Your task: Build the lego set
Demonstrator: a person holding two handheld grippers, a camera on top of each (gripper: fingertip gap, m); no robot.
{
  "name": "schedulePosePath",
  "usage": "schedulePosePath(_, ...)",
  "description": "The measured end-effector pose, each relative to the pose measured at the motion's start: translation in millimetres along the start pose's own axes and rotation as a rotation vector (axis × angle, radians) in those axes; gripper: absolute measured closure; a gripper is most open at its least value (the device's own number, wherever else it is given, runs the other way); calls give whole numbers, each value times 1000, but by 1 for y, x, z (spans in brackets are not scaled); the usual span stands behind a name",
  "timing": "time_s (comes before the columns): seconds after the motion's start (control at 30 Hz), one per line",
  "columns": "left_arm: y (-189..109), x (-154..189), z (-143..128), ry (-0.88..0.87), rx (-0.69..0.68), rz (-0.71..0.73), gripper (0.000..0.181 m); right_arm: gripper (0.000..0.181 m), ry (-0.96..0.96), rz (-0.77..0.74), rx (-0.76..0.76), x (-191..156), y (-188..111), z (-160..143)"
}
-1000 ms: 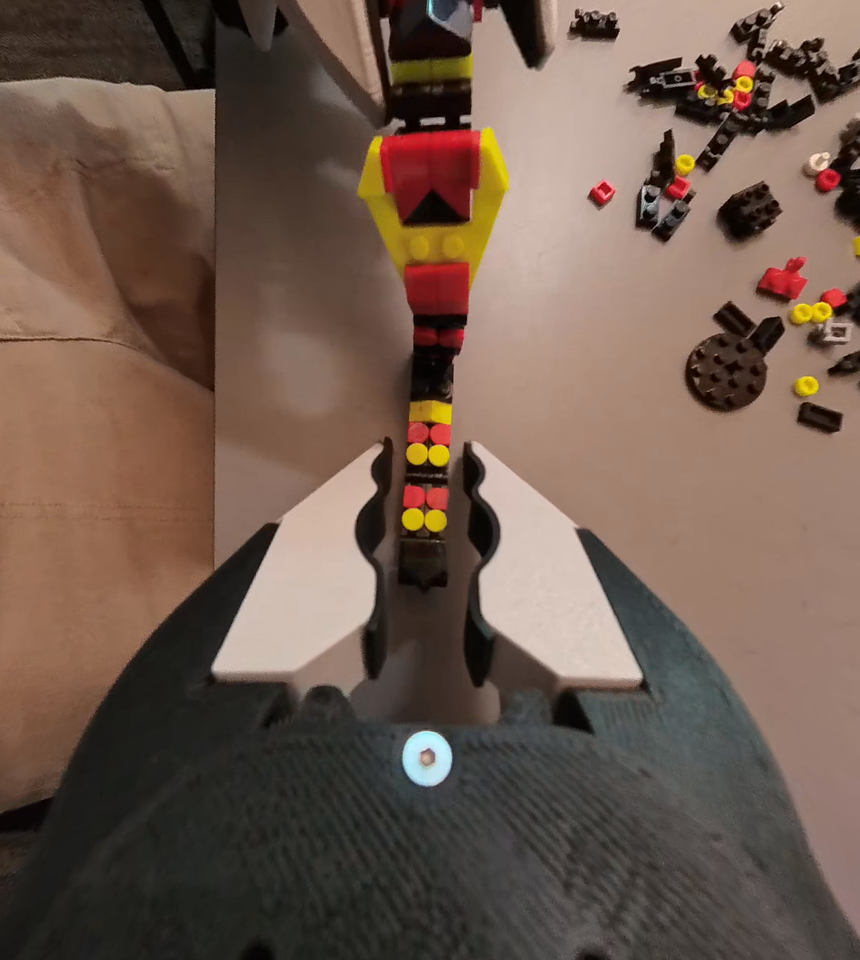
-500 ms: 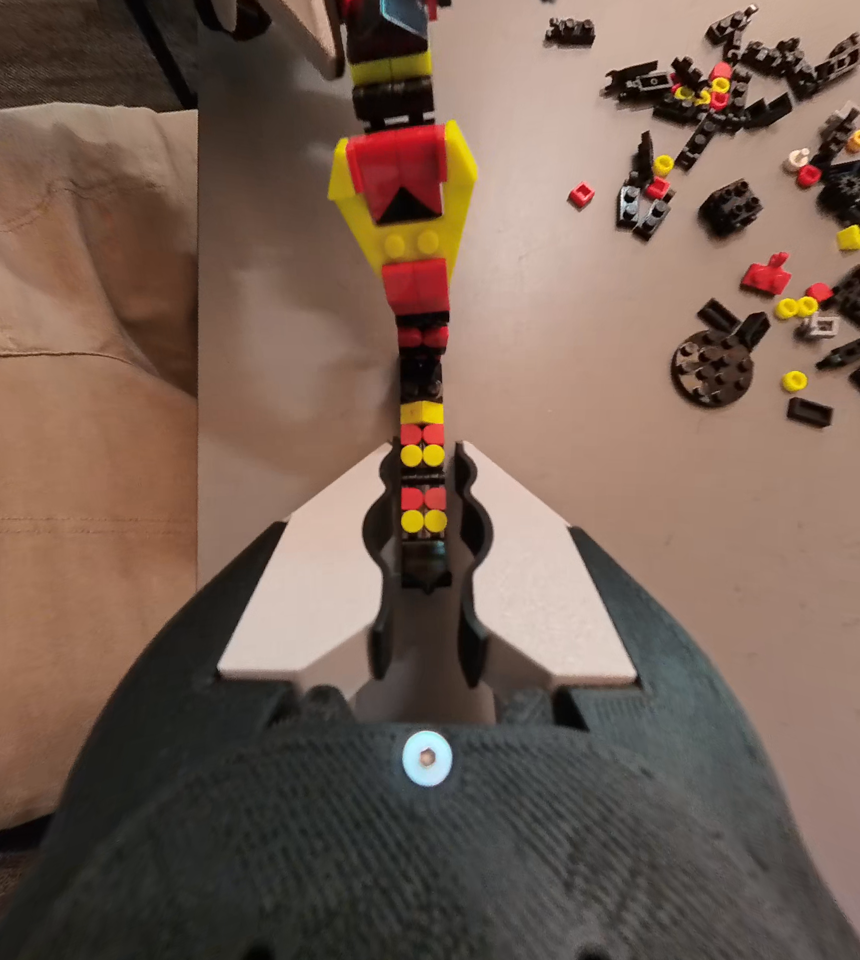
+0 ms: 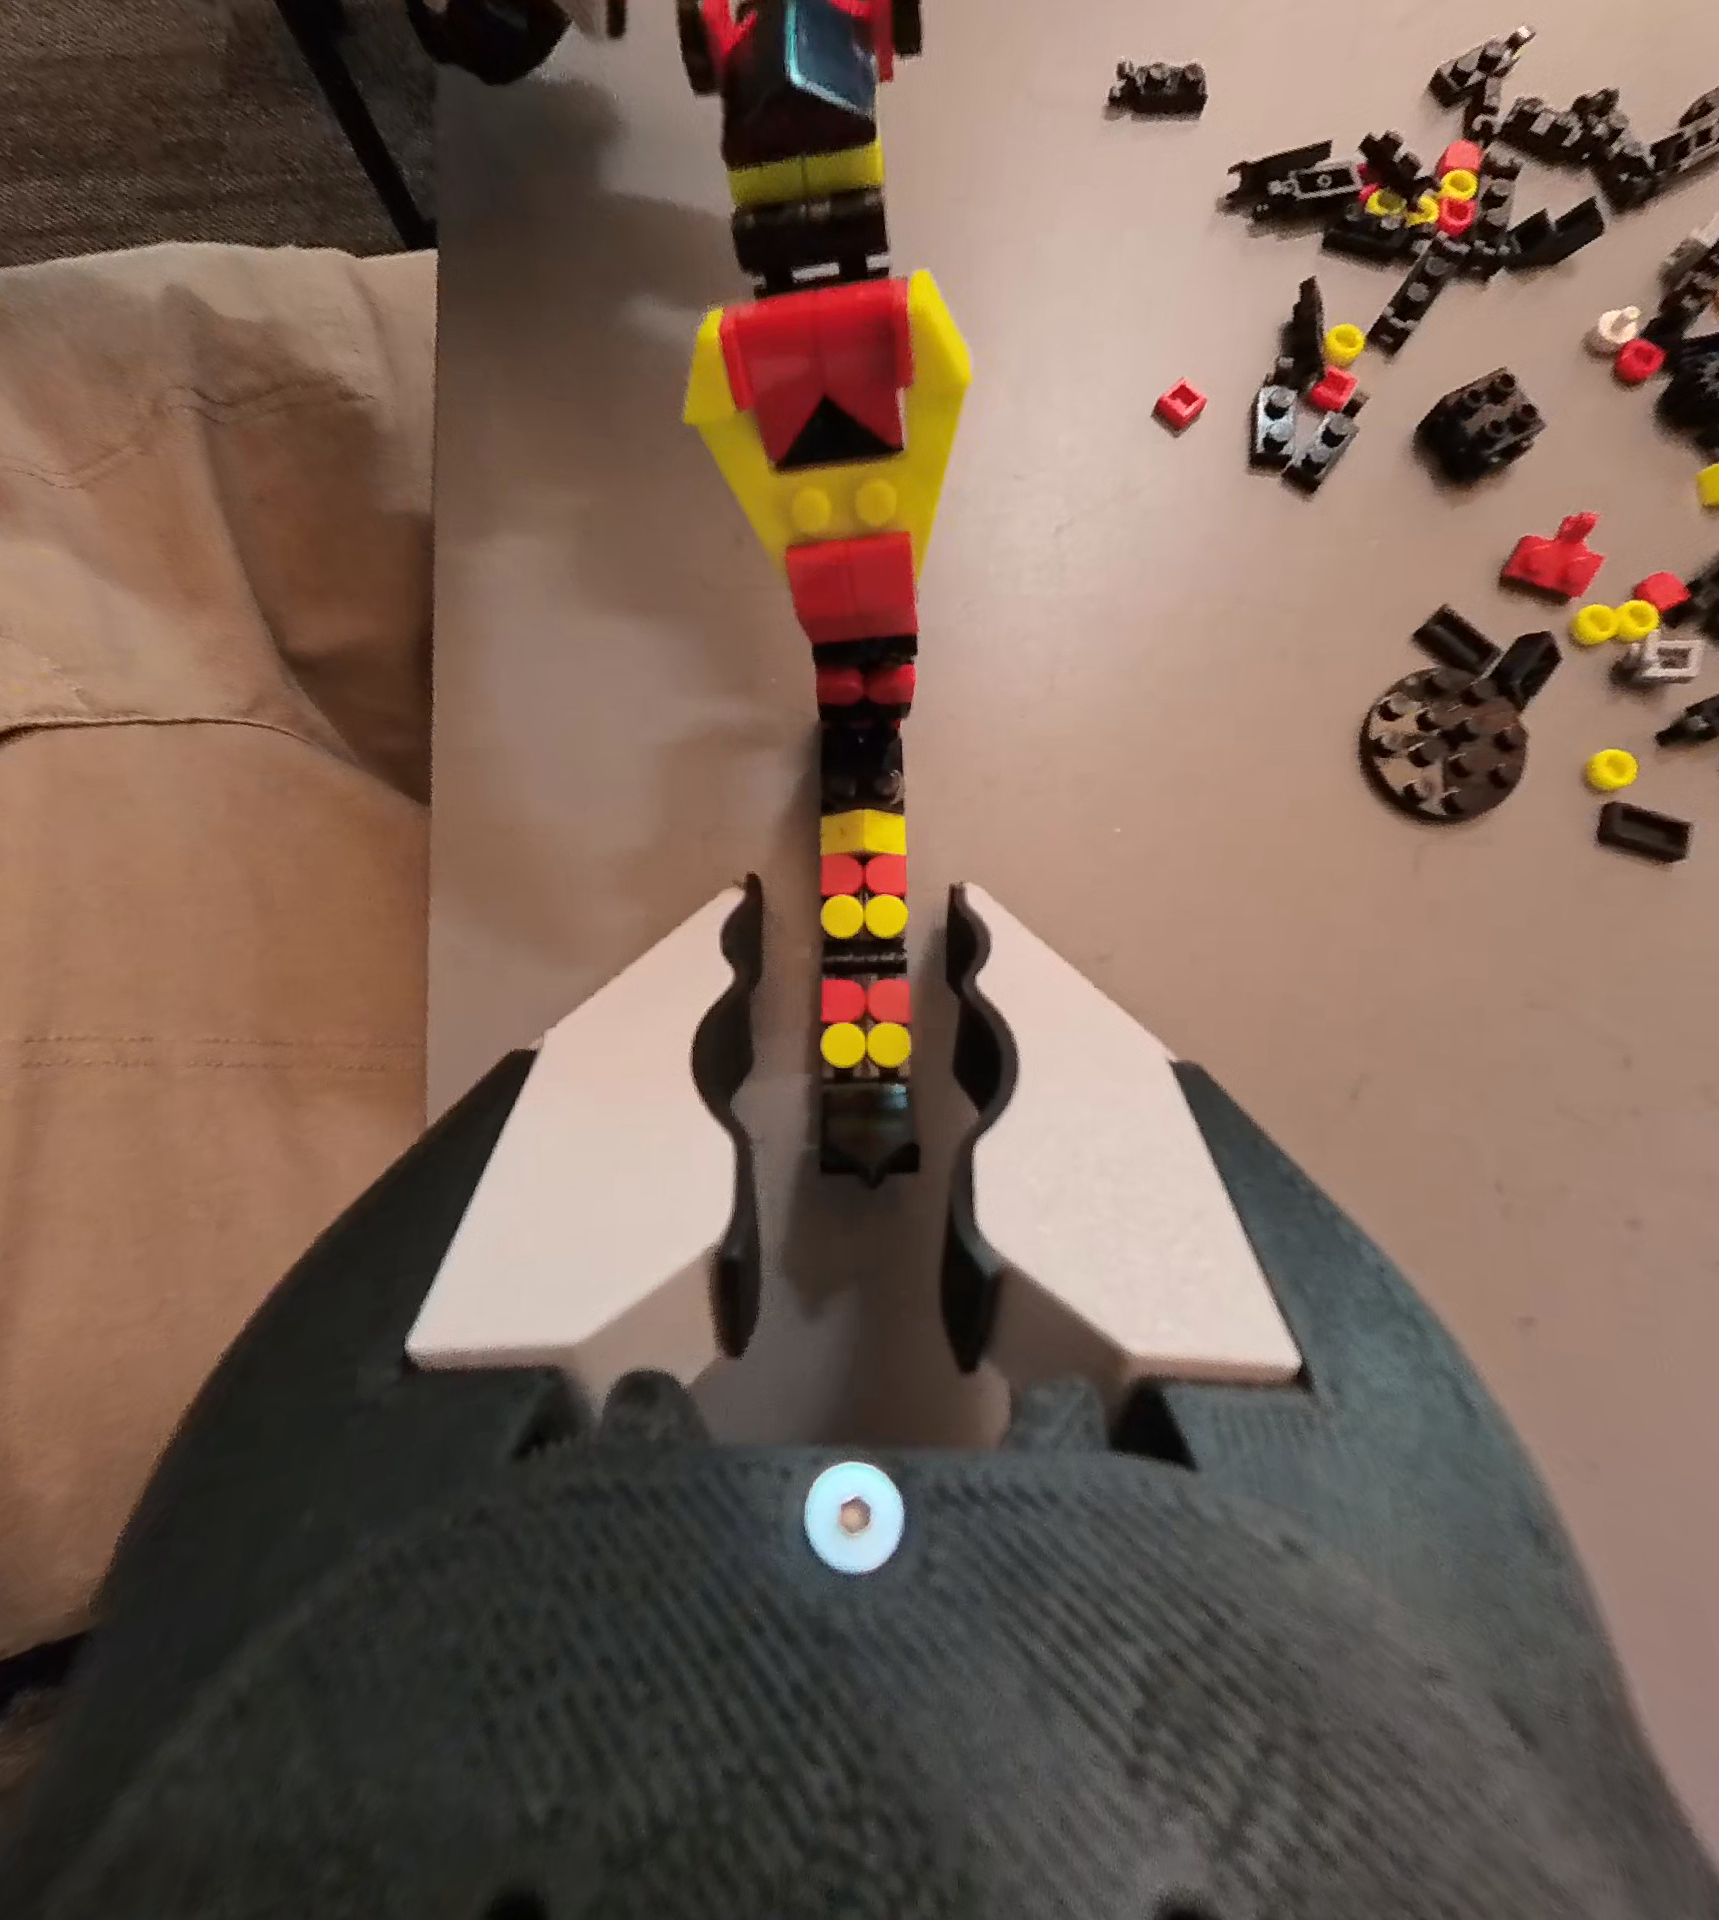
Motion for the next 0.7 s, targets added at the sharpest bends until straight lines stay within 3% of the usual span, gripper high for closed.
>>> schedulePosePath(0.07, -4, 0, 4, -10, 24, -9, 115, 143, 8, -11, 12, 2, -5, 3)
schedulePosePath(0.17, -13, -3, 19, -69, 109, -4, 67, 138, 22, -35, 80, 6, -23, 15)
schedulePosePath(0.2, -17, -6, 23, -80, 127, 9, 63, 137, 29, -47, 124, 8, -31, 21)
schedulePosePath(0.33, -26, -32, 24, -10, 108, 194, 62, 139, 54, -141, 326, 24, -67, 39)
schedulePosePath(0.47, -37, -50, 33, 170, 29, 405, 49, 133, -24, -353, 470, 35, -100, 55)
schedulePosePath(0.57, -40, -63, 55, 265, -63, 608, 50, 132, -118, -443, 526, 17, -115, 78)
schedulePosePath(0.63, -39, -71, 66, 324, -177, 728, 50, 125, -140, -423, 588, -7, -121, 104)
schedulePosePath(0.7, -40, -75, 79, 383, -253, 866, 65, 126, -147, -429, 625, -33, -126, 130)
Point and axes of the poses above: each gripper's, where its closed fingertips meet, y out along the fingers, z out of its top, x = y × z across the jaws, the point moved 3 cm from there along -y, back along the fingers, and after that the axes turned 2 degrees about y, right-handed, at the moved point
